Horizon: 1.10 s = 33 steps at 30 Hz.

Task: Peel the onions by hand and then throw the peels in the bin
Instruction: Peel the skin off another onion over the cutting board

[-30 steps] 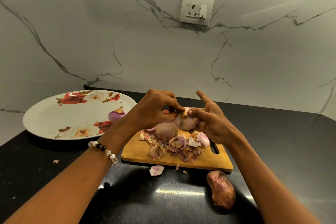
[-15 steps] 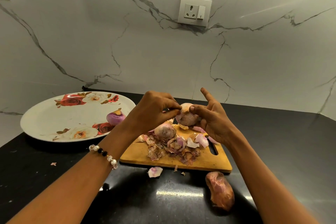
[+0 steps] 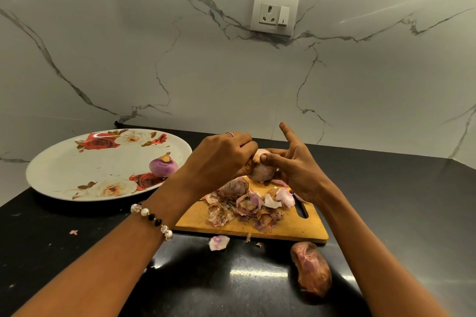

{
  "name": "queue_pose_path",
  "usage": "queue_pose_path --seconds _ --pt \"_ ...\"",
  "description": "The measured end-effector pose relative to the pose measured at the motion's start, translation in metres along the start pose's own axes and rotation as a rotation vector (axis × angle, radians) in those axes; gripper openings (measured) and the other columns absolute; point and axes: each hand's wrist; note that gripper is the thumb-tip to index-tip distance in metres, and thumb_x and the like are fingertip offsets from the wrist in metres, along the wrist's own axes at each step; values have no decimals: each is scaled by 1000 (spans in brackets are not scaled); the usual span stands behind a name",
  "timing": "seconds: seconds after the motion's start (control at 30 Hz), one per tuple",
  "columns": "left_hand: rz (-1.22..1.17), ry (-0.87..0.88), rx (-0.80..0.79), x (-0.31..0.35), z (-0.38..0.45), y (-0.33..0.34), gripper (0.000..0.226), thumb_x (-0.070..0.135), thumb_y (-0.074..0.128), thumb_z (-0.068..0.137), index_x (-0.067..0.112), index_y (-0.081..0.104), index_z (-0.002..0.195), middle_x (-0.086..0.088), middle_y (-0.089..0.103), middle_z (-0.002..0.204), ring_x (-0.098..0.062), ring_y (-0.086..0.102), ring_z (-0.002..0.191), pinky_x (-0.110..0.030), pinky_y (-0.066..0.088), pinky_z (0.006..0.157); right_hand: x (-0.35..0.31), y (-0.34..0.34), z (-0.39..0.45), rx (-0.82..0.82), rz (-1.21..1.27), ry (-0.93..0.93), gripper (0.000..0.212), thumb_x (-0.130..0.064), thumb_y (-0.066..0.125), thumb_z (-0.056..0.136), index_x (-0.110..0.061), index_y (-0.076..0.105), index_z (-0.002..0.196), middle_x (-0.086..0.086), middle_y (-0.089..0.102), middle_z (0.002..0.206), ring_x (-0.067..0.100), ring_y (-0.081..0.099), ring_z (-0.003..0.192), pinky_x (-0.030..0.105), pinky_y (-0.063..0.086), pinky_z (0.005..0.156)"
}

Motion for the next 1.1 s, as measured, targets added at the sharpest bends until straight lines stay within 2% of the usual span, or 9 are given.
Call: queue_pose_path --seconds 0.2,0.3,0.43,0.57,0.67,0.77,0.9,1.1 --pt "-35 -82 -2 -1 -1 -1 21 14 78 77 1 65 87 -15 60 102 -23 62 64 -32 55 61 -1 1 -1 -17 30 10 109 -10 67 73 -25 -3 155 11 75 94 27 72 93 41 60 79" --pt "-60 -152 15 -5 -3 -3 21 16 77 77 2 63 86 -16 56 107 -24 61 69 -34 55 64 -1 0 0 -22 37 11 109 -9 67 72 -26 -2 155 11 75 96 27 71 94 41 59 80" --pt "-249 -256 83 -16 -3 -7 13 14 71 83 4 67 90 -9 58 104 -17 60 78 -29 57 68 0 -2 1 -11 30 7 110 -10 68 71 -26 -1 156 8 75 94 26 71 96 41 59 82" --pt "-373 -172 39 -16 -1 -14 21 15 76 79 4 74 96 -8 66 96 -15 64 78 -23 56 70 0 -4 2 11 58 3 109 -11 68 71 -26 0 156 10 75 96 29 70 99 46 58 84" --pt "-283 -110 3 -11 -4 -13 22 21 70 80 5 75 94 -8 68 93 -18 67 75 -32 59 64 0 -5 2 22 59 -5 108 -11 67 72 -25 1 156 10 75 91 27 71 95 47 58 83" --pt "-184 -62 11 -4 -4 -11 24 24 65 79 5 76 89 -9 70 88 -19 67 68 -30 58 59 1 -5 2 20 34 -3 109 -12 68 71 -26 0 156 9 75 89 26 71 93 47 58 84" --pt "-69 7 -13 -3 -3 -8 14 16 78 76 5 74 84 -9 69 83 -21 66 61 -29 57 55 2 -3 2 -6 -37 -4 110 -12 68 73 -27 -4 155 9 75 93 27 71 94 44 57 86" --pt "37 88 -58 -1 -1 -2 25 15 83 70 3 70 87 -11 68 85 -19 64 57 -26 53 52 3 -1 0 -7 -68 -5 109 -12 68 75 -27 -5 155 12 74 96 30 71 96 50 55 90"
Point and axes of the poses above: each hand's wrist, its own z-axis towards the middle knuckle, its own y-axis out of the palm, x = y × z
